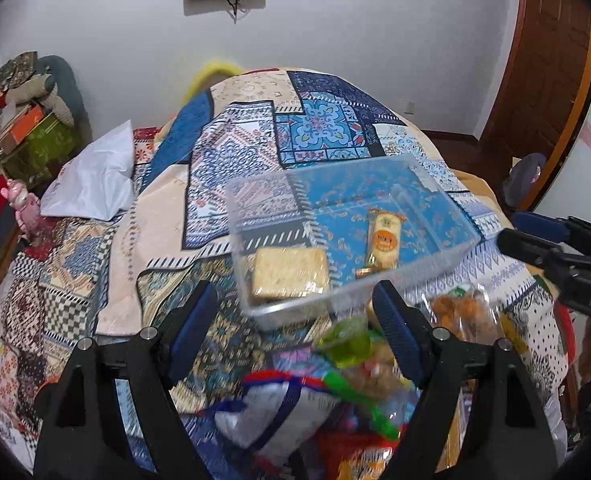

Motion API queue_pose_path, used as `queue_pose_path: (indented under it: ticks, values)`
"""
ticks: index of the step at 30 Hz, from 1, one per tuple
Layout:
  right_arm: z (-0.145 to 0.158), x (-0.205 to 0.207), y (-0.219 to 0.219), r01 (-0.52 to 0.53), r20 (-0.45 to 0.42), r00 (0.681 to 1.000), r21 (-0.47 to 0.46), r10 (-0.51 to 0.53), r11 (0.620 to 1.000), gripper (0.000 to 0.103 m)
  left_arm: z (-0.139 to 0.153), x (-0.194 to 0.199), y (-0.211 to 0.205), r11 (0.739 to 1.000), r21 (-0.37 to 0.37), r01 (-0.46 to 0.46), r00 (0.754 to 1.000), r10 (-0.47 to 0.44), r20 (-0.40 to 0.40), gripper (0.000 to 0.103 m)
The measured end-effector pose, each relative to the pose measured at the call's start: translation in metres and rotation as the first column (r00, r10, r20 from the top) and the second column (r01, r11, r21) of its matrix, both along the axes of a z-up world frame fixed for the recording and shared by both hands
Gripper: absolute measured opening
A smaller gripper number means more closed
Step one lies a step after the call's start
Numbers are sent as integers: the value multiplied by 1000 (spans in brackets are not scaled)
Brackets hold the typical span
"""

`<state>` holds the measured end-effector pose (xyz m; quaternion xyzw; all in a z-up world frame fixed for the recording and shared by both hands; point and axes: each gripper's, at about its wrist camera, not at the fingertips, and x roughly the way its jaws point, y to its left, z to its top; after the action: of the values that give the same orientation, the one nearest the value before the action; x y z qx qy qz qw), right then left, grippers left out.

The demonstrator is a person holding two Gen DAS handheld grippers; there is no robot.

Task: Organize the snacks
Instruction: 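Grasp the white-and-blue chip bag with the left tool while the right tool grasps the barcoded biscuit pack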

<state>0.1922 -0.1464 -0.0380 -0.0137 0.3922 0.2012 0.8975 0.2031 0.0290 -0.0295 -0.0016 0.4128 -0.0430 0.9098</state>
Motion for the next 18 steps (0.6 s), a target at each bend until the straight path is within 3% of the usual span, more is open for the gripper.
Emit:
queue_pose_path:
  ticks: [7,18]
  values:
    - [-5,-32,-22,27,-10,1000,14,-27,1000,53,-17,-34,13,1000,7,-19,999,19,-28,80]
    - [-38,-56,-37,52,-76,996,-9,-52,999,53,-79,-54,33,999,-4,-48,988,47,-149,80]
